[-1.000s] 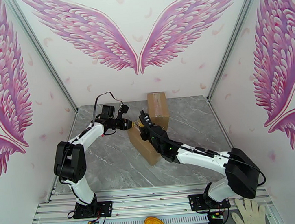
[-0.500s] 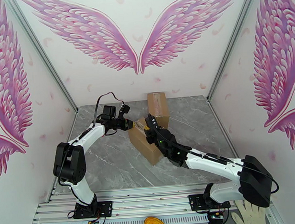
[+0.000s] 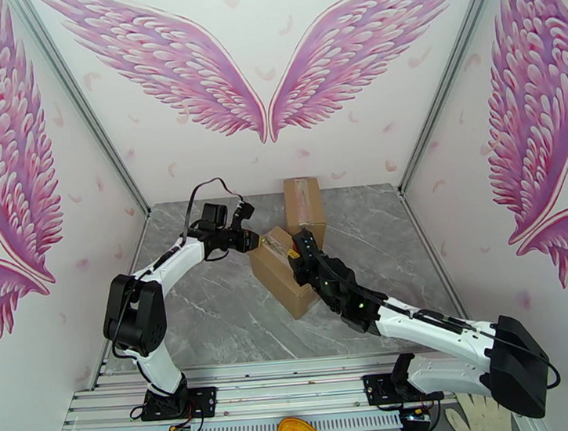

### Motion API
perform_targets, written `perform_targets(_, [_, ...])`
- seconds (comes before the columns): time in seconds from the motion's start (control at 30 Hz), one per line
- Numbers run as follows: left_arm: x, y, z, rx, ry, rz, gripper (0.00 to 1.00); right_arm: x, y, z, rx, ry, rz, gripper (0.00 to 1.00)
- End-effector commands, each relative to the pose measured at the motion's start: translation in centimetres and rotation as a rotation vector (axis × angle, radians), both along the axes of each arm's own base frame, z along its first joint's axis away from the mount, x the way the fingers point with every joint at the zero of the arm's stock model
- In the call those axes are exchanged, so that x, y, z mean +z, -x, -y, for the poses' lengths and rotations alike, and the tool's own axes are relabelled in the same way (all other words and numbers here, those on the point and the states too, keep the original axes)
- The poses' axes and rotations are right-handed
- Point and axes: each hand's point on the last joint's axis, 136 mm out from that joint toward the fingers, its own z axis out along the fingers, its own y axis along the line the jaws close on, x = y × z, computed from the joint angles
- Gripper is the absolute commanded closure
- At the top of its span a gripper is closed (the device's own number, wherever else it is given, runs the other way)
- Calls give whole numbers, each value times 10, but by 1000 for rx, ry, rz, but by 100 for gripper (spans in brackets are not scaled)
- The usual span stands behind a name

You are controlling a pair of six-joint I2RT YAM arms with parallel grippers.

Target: Unpack the express box

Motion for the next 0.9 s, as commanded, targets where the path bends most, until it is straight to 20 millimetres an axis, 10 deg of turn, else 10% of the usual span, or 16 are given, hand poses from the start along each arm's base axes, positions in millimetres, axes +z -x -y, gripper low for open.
perform_targets(0.0, [-38, -17, -46, 177, -199, -26, 86, -21, 12, 16, -17, 68, -54, 100])
perform_targets(0.87, [-39, -15, -42, 164, -234, -10, 89, -51, 36, 51, -47, 112, -132, 100])
